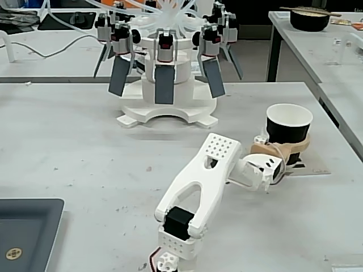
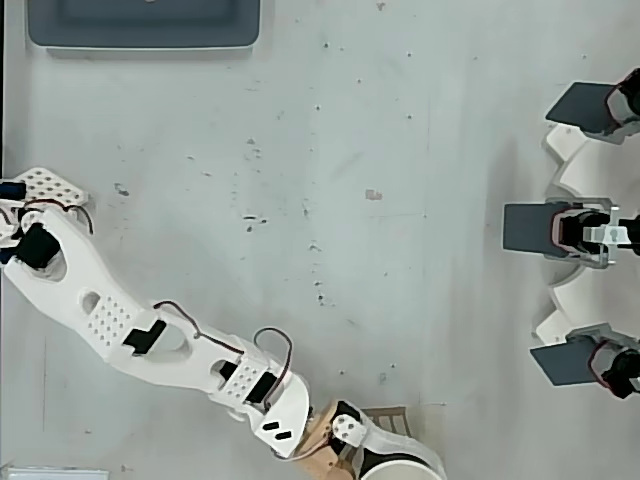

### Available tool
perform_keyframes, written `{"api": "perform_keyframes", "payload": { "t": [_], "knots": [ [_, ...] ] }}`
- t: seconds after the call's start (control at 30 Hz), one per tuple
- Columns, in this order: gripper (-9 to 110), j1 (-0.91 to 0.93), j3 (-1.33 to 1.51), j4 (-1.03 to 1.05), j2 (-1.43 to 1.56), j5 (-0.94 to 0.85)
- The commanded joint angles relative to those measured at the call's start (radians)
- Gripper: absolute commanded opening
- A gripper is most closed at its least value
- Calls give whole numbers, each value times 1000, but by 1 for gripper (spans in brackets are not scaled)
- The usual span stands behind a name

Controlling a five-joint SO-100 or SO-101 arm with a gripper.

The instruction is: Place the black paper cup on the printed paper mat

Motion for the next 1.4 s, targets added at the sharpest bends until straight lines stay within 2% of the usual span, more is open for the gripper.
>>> {"api": "perform_keyframes", "payload": {
  "t": [0.0,0.57,0.9,1.37],
  "knots": [
    [15,8,-25,-37,20,6],
    [41,40,130,-112,126,-9],
    [45,91,204,-103,195,-9],
    [50,94,554,-199,420,5]
  ]
}}
